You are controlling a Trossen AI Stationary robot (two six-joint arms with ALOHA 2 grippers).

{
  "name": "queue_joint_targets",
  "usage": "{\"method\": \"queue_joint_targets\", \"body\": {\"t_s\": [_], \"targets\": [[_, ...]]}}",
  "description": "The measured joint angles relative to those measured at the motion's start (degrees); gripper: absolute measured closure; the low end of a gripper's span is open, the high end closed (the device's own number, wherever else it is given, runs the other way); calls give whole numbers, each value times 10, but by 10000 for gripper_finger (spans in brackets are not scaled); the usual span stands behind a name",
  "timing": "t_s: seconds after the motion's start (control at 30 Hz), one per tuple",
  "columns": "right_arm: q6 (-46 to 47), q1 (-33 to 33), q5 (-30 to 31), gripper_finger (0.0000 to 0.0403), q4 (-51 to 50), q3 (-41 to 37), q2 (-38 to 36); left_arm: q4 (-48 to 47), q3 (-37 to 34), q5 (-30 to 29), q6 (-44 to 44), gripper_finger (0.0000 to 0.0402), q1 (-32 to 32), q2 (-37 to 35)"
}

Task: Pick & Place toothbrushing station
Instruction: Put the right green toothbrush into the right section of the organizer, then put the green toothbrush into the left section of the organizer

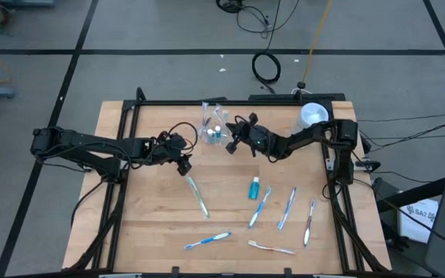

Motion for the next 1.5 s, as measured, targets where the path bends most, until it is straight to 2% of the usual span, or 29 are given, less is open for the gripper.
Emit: {"method": "queue_joint_targets", "body": {"t_s": [0.33,0.8,0.97,1.13,1.23,1.37,1.5], "targets": [[-6,0,-1,391,4,0,0,0,0,0,-7,169,0,0],[-39,12,0,306,3,0,-28,0,0,0,-33,169,0,0],[-50,26,0,285,-33,-1,-59,0,0,1,-46,169,-9,0],[-50,47,0,277,-109,0,-105,1,0,7,-46,169,-35,0],[-50,62,0,279,-162,0,-138,3,0,21,-101,169,-55,0],[-50,82,0,281,-239,0,-176,3,0,21,-237,169,-88,0],[-53,96,-1,281,-275,0,-205,3,0,17,-322,169,-125,0]]}}
